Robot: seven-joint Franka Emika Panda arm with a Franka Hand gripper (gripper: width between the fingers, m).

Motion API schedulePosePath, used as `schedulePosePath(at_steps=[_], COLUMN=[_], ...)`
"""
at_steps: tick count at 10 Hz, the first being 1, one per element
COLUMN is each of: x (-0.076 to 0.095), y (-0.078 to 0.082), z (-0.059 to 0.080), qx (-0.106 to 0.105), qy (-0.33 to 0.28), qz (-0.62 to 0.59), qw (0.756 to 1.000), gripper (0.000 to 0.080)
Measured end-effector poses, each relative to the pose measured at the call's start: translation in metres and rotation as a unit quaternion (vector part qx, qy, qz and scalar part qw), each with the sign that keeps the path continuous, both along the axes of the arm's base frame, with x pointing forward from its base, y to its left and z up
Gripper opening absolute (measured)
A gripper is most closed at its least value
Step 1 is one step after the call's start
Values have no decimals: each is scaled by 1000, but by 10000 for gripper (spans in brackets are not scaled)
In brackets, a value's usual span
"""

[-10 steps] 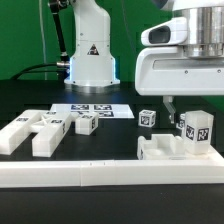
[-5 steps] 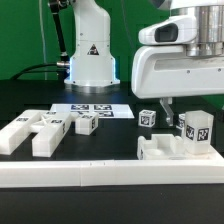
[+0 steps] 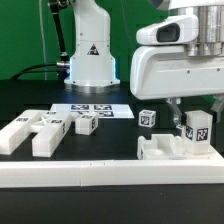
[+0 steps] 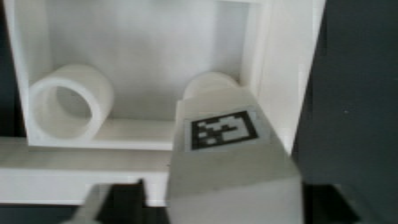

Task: Assemble chair

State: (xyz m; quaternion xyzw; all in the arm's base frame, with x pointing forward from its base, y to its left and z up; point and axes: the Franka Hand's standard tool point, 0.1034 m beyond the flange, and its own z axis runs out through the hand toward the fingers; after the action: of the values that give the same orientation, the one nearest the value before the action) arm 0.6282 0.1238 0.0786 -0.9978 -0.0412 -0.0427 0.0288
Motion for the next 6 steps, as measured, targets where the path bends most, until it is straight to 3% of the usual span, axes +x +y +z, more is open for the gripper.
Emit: schedulePosePath(at_steps=[4, 6], x=[0, -1], y=[1, 0], z=[0, -1], qx=[11, 21], qy=[8, 15], qz=[-118, -207], qw=[993, 978], gripper=[290, 290])
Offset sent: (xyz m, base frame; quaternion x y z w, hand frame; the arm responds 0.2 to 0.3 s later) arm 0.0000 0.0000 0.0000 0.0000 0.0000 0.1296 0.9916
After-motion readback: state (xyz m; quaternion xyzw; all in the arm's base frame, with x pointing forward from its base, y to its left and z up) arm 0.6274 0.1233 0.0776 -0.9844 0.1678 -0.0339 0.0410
